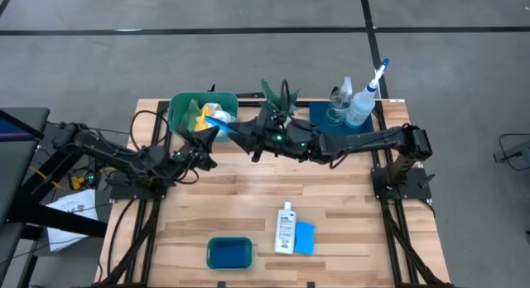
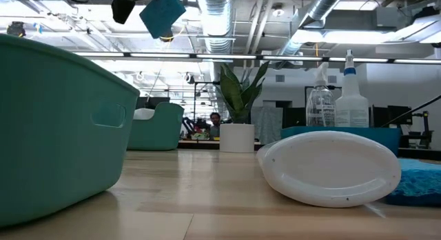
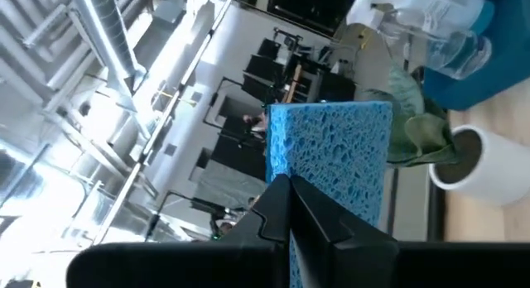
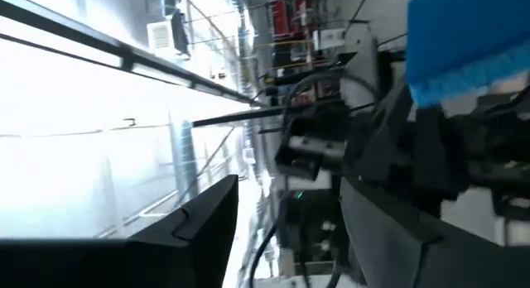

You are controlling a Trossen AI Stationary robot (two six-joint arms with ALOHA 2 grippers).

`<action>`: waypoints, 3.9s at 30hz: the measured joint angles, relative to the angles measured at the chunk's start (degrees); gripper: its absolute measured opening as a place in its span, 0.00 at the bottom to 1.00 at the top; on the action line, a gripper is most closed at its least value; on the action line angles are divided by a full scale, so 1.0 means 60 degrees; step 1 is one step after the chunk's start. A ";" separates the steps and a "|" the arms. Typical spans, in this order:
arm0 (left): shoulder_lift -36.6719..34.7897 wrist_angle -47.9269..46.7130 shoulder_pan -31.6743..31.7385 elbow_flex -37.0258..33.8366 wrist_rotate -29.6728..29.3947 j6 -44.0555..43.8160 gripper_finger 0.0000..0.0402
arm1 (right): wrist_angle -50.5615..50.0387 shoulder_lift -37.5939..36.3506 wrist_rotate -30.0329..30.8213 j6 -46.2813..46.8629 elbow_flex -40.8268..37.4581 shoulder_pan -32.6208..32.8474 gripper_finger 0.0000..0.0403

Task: Pick & Place Kitchen Items
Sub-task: Put the blue sponge into the bottom green bin

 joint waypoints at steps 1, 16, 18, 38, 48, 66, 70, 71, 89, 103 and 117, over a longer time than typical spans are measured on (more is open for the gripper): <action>0.0002 0.0208 0.0067 -0.0007 0.0101 0.0162 0.00 | 0.0106 0.0000 0.0000 0.0080 0.0000 0.0040 0.51; 0.0091 0.2638 0.0432 0.0506 0.2318 0.2225 0.00 | 0.0404 0.0000 0.0361 0.0040 0.0000 0.0210 0.51; 0.0159 0.2637 0.0392 0.0649 0.2479 0.2335 0.00 | 0.0372 0.0000 0.0361 0.0032 0.0000 0.0143 0.51; 0.0464 0.2811 0.0394 0.0802 0.2685 0.2518 0.00 | 0.0469 0.0004 0.0820 -0.0471 0.0000 -0.0113 0.34; 0.0464 0.2965 0.0394 0.0802 0.2744 0.1276 0.00 | 0.0690 0.0004 0.0843 -0.1227 0.0000 -0.0113 0.04; -0.1013 0.3138 0.0246 -0.0235 -0.2554 -0.5893 0.24 | -0.0879 -0.0519 0.0777 -0.4815 0.0007 -0.0025 0.00; -0.1851 0.3147 -0.0391 -0.0556 -0.2646 -0.7209 0.25 | -0.2807 -0.0984 0.0769 -0.5736 0.0007 0.0176 0.00; -0.2044 0.3138 -0.0566 -0.0633 -0.2626 -0.7576 0.25 | -0.3288 -0.1080 0.0757 -0.5851 0.0007 0.0243 0.00; -0.1867 -0.1075 -0.0640 -0.1158 0.7450 -1.8038 0.11 | -0.7050 -0.1563 -0.0932 -0.6913 0.0004 0.1704 0.00; -0.0459 -0.1037 -0.0229 -0.1151 0.9896 -2.2091 0.48 | -0.7716 -0.1309 -0.2021 -0.7738 -0.0008 0.2866 0.00; 0.0421 0.0019 -0.0283 -0.1144 1.0132 -2.2726 0.58 | -0.6469 -0.0710 -0.2584 -0.7643 -0.0015 0.2473 0.00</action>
